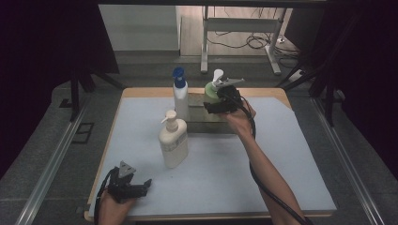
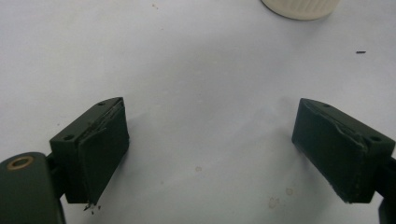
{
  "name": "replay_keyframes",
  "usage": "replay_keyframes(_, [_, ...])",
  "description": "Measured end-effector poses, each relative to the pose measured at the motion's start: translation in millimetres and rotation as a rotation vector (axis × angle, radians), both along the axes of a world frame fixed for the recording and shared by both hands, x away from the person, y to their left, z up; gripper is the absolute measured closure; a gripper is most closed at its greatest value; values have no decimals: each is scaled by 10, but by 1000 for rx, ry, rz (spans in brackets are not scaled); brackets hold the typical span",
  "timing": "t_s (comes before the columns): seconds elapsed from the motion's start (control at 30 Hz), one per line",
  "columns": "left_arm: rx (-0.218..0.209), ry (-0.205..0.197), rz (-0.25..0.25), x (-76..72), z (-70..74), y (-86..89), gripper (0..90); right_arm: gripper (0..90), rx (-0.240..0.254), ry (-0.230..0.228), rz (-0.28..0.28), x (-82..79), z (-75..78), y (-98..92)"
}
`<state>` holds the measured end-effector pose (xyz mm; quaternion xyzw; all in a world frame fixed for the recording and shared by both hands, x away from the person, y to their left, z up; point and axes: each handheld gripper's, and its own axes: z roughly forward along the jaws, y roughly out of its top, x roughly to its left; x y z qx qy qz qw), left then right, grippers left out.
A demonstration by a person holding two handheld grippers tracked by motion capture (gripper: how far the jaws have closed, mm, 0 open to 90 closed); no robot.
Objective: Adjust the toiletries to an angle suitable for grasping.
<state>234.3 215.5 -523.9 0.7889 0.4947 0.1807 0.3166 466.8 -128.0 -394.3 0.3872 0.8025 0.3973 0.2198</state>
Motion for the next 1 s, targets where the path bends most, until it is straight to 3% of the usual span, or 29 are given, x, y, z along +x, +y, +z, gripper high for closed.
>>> replay_keyframes(0.5, [-1,-1,0,-1,0,0,106,119,-4,46,-7,69,-230,-2])
replay_keyframes(1.0, [0,-1,0,0,-1,0,106,114,23,40,2,94,-267,-21])
